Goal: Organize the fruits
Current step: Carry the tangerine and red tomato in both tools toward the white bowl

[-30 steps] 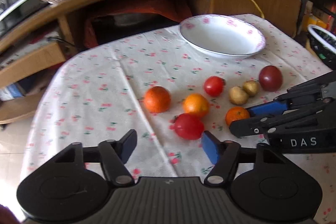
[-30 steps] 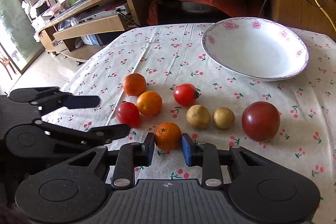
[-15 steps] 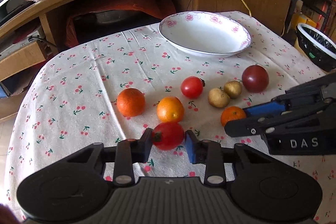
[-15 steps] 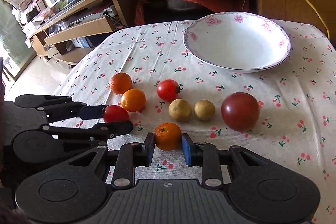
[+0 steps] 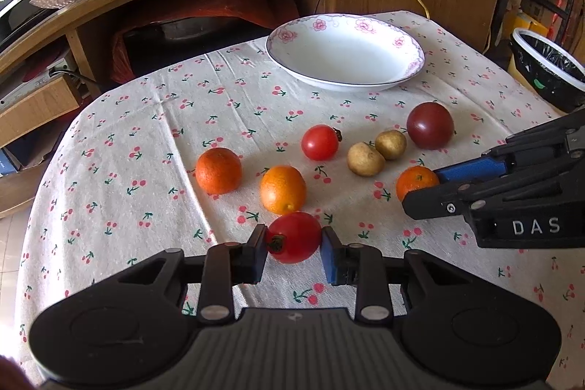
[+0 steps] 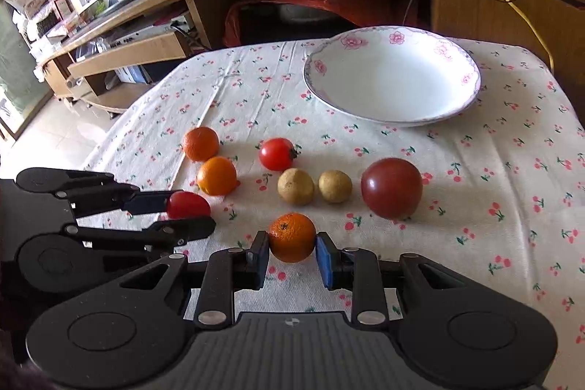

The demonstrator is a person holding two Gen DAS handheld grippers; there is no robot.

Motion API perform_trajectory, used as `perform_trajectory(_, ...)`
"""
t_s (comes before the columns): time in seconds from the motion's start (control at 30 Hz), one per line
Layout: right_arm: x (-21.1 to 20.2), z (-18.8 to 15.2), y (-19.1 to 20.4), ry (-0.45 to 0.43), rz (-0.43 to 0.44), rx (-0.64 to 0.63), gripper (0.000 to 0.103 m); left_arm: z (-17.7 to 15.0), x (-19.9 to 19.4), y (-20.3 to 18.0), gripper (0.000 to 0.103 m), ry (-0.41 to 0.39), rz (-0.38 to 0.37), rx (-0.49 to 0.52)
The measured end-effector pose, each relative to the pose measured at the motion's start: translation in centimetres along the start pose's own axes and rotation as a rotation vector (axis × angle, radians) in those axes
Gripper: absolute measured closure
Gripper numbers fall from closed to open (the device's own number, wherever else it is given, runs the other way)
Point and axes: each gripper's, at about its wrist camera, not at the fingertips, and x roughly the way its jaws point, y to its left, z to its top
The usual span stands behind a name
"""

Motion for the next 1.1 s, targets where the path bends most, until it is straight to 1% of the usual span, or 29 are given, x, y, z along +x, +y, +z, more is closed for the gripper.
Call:
perform_trajectory(0.17, -1.1, -1.0, 0.0, 0.010, -0.036, -0.003, 0.079, -0.1, -0.4, -0.5, 0.064, 0.002, -0.022, 0.003)
perform_trajectory(0.37, -2.7, -2.3, -0.1, 0.015, -0.092, 0.034, 0.079, -0.3, -1.0, -1.6, 0.064, 0.007, -0.051, 0.026)
perform_trajectory(0.53, -3.5, -3.5, 0.2, 0.030, -0.139, 0.047, 0.079, -0.9, -1.2, -2.5, 0.064, 0.028, -0.071, 0.049)
perform_trajectory(0.63, -3.6, -3.9, 0.3, 0.055, -0.165, 0.053, 0.079, -1.0, -1.2, -3.1, 0.064, 0.043, -0.081, 0.062)
perform_trajectory(0.73, -3.7, -3.6, 0.5, 0.063, -0.183, 0.039, 0.079, -0.9, -1.6, -3.5, 0.064, 0.037, -0.087, 0.066)
perform_trajectory(0.97, -4.1, -2.3, -0.1, 0.033, -0.175, 0.042, 0.079, 0.2, -1.1, -3.6, 0.064, 0.042, -0.104, 0.053)
perform_trajectory(1.1, -4.2, -1.4, -0.5, 0.017, -0.169, 0.043, 0.079, 1.0, -1.2, -3.3, 0.064, 0.029, -0.093, 0.048)
